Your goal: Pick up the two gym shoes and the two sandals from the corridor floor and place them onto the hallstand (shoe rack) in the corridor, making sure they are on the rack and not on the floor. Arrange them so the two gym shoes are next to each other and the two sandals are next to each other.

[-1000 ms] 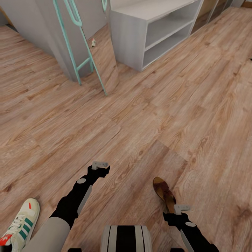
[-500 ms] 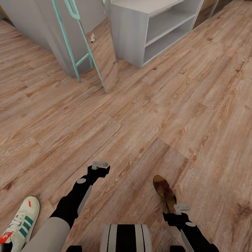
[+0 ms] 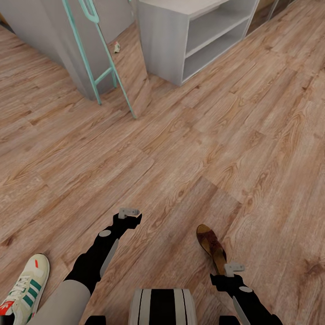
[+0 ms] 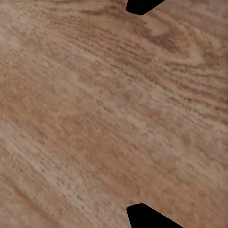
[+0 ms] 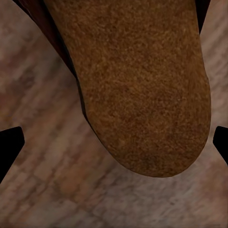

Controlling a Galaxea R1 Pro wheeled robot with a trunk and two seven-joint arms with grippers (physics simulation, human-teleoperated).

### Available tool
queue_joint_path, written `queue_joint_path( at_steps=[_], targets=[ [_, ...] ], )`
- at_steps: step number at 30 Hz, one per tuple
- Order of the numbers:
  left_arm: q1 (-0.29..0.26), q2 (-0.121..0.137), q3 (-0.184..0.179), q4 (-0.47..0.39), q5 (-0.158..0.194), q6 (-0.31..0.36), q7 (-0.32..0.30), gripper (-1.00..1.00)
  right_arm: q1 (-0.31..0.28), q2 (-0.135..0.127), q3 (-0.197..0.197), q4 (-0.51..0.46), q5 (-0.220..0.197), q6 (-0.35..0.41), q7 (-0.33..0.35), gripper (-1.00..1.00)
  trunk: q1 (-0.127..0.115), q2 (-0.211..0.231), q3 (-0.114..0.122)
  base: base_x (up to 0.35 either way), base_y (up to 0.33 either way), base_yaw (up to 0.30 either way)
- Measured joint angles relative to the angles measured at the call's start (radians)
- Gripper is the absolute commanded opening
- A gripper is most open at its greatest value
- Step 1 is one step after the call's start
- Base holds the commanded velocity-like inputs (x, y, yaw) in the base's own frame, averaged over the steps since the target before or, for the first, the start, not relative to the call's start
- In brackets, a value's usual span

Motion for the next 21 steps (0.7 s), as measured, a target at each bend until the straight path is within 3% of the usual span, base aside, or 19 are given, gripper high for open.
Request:
queue_joint_path(
  at_steps=[6,21],
  targets=[
    [0.0,0.0,-0.001,0.0,0.0,0.0,0.0,1.0,0.0,0.0,0.0,0.0,0.0,0.0,0.0,1.0,0.002,-0.001,-0.019,0.0,0.0,-0.007],
    [0.0,-0.001,-0.001,0.0,0.0,0.0,0.0,1.0,0.0,0.0,-0.001,0.0,0.0,0.0,0.0,1.0,0.002,-0.001,-0.026,0.0,0.0,-0.048]
  ],
)
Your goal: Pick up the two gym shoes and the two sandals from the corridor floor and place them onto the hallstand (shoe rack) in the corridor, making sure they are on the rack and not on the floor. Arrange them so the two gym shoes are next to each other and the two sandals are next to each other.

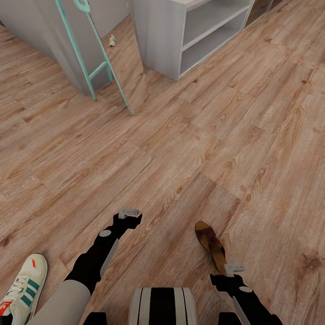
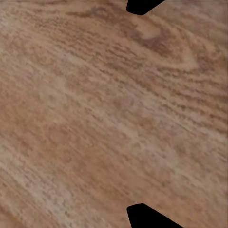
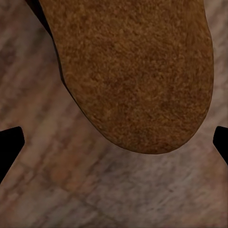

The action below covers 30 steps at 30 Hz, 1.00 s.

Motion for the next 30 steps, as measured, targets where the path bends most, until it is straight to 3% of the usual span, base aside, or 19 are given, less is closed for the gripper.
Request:
queue_joint_path(
  at_steps=[30],
  targets=[
    [0.0,0.0,0.0,0.0,0.0,0.0,0.0,1.0,0.0,0.0,0.0,0.0,0.0,0.0,0.0,1.0,0.001,0.0,-0.008,0.0,0.0,0.0]
  ],
)
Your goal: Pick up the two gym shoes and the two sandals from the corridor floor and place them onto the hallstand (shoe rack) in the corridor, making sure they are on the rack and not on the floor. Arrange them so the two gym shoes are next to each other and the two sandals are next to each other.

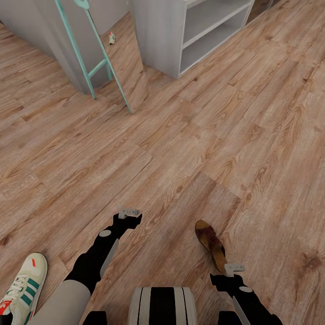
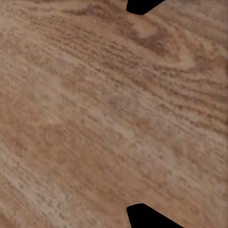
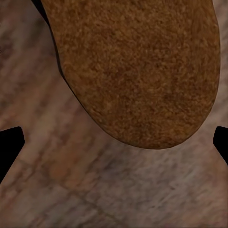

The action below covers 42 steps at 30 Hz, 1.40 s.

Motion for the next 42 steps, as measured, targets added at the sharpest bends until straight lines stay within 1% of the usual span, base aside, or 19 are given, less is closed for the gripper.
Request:
queue_joint_path(
  at_steps=[10,42],
  targets=[
    [0.0,0.001,0.001,0.0,0.0,0.0,0.0,1.0,0.0,0.0,0.0,0.0,0.0,0.0,0.0,1.0,0.0,0.0,0.0,0.061,0.0,0.0],
    [0.0,0.001,0.001,0.0,0.0,0.0,0.0,1.0,0.0,-0.001,-0.001,0.0,0.001,0.0,0.0,1.0,0.0,0.0,0.0,0.012,0.0,0.0]
  ],
)
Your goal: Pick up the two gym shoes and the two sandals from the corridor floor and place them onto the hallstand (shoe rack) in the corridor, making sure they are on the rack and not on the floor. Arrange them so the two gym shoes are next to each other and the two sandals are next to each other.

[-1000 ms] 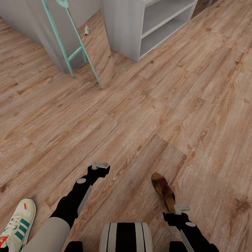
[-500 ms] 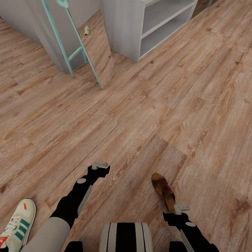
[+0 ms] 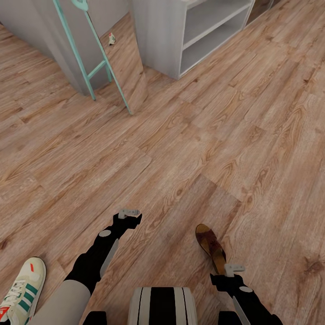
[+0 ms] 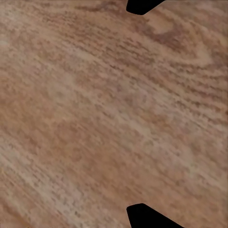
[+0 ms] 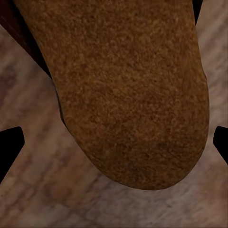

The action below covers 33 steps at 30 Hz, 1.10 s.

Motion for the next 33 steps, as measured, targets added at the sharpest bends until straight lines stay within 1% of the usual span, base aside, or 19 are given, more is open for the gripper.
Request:
queue_joint_path(
  at_steps=[4,12,26,27,33],
  targets=[
    [0.0,0.0,0.0,0.0,0.0,0.0,0.0,1.0,0.0,0.0,0.0,0.0,0.0,0.0,0.0,1.0,0.0,0.0,0.0,0.002,0.0,0.0],
    [0.0,0.0,0.0,0.0,0.0,0.0,0.0,1.0,0.0,-0.001,0.0,0.0,0.0,0.0,0.0,1.0,0.0,0.0,0.0,0.092,0.0,0.0],
    [0.0,0.0,0.0,0.0,0.0,0.0,0.0,1.0,0.0,0.0,0.0,0.0,0.0,0.0,0.0,1.0,0.0,0.0,0.0,0.009,0.0,0.0],
    [0.0,0.0,0.0,0.0,0.0,0.0,0.0,1.0,0.0,0.0,0.0,0.0,0.0,0.0,0.0,-1.0,0.0,0.0,0.0,0.0,0.0,0.0],
    [0.0,0.0,0.0,0.0,0.0,0.0,0.0,1.0,0.0,-0.001,-0.002,0.0,0.003,0.0,-0.001,-1.0,0.0,0.0,0.0,0.0,0.0,0.0]
  ],
)
